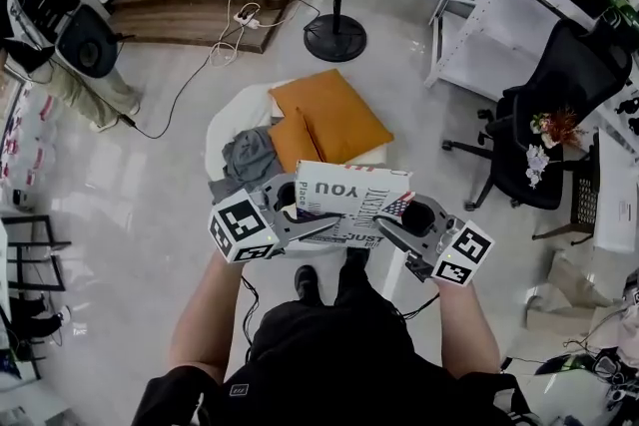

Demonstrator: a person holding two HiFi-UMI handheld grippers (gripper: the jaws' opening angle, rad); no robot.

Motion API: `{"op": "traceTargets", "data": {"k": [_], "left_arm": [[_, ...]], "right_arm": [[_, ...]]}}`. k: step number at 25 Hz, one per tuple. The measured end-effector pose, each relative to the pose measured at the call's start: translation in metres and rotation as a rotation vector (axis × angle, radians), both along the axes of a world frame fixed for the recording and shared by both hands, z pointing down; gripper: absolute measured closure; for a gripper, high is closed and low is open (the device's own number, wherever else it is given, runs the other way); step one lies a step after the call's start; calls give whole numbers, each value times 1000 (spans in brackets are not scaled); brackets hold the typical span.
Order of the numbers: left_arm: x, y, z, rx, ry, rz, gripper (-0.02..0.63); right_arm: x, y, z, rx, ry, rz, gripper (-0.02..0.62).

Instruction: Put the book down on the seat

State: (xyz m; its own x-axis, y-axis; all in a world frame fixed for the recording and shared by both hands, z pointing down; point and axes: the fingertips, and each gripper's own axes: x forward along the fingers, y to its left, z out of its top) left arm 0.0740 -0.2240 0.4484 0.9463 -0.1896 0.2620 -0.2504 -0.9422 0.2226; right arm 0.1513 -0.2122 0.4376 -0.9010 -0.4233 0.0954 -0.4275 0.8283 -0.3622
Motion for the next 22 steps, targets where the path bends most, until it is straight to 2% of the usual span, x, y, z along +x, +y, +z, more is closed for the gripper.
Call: {"op": "traceTargets", "data": {"k": [5, 9, 11, 13, 15, 18, 22], "left_arm": [[8, 16, -32, -51, 129, 154, 446], [6, 18, -34, -22, 103, 184, 449], [7, 15, -27, -18, 67, 172, 445], [7, 3, -16, -7, 19, 108, 413], [-2, -16, 1, 10, -42, 2, 349], [-33, -43, 30, 13, -120, -161, 345], [-64, -53, 70, 9, -172, -277, 347]], "right_arm": [[5, 5, -31, 3, -143, -167, 399], [-19, 6, -28, 10, -78, -224, 387], [-25, 4, -22, 16, -54, -215, 395], [-23, -3, -15, 14, -43, -181, 405], [-15, -13, -2, -3, -22, -135, 410], [4, -34, 27, -64, 13, -48, 413], [18, -48, 75, -150, 64, 49, 414]]}}
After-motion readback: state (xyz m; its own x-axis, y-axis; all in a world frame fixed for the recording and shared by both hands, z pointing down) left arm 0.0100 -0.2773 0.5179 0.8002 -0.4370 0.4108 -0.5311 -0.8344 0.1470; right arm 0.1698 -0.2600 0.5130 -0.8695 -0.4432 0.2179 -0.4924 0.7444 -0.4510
